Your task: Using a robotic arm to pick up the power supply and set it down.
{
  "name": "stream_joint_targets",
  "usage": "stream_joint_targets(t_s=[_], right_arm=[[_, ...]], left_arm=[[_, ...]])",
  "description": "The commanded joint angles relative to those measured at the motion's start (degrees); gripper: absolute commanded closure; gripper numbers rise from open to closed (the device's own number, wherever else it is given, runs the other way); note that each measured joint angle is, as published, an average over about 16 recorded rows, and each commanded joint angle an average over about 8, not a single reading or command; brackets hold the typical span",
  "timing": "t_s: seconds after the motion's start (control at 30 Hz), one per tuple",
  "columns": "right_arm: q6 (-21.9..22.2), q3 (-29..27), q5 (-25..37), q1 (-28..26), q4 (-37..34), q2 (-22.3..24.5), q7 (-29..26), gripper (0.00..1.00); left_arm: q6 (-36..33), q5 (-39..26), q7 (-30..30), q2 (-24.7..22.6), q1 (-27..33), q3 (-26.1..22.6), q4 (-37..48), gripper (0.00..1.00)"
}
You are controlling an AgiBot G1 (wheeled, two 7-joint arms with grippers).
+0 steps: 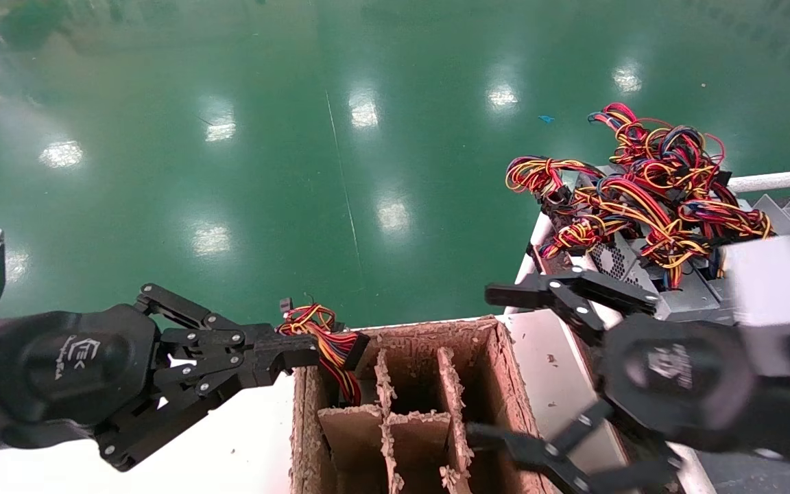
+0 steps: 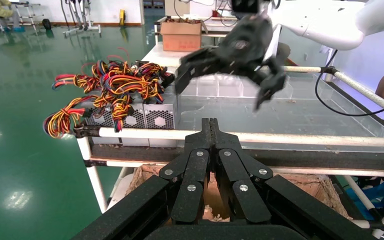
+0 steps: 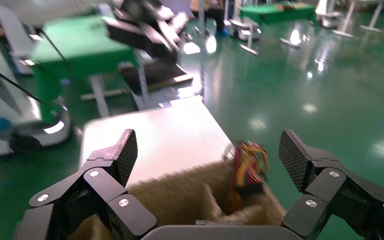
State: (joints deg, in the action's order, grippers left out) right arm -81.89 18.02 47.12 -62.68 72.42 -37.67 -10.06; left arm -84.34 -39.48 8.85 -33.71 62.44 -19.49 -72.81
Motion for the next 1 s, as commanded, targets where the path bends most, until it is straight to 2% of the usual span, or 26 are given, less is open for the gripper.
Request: stream_joint_targets(t_s=[0.03,0.23,0.27,0.53,0.7,1.0], right_arm=[[1.4,0.7,2.1,-0.4,-0.2,-0.9,0.3,0.00],[4.1,2.6,5.8,-1.6,-2.0,-3.7,0.3,0.00],[4.1,2.6,5.8,-1.6,-2.1,-3.7,0.3,0.00],[6.4,4.4,9.1,-2.4,-2.9,-6.2,0.1,0.00],[9.2,7.6,13.9,-5.3,-6.0,-11.7,-0.7,0.00],[11.4,12.0,19.2,-11.7,-19.4,-22.7,-0.1,0.00]], left_arm=[[0.0,0.0,0.0,0.0,0.0,0.0,0.0,0.84],[0.0,0.0,0.0,0.0,0.0,0.0,0.0,0.09],[0.0,0.0,0.0,0.0,0.0,0.0,0.0,0.01],[0.0,0.0,0.0,0.0,0.0,0.0,0.0,0.00],[0.0,0.0,0.0,0.0,0.0,0.0,0.0,0.00],[0.0,0.0,0.0,0.0,0.0,0.0,0.0,0.00]])
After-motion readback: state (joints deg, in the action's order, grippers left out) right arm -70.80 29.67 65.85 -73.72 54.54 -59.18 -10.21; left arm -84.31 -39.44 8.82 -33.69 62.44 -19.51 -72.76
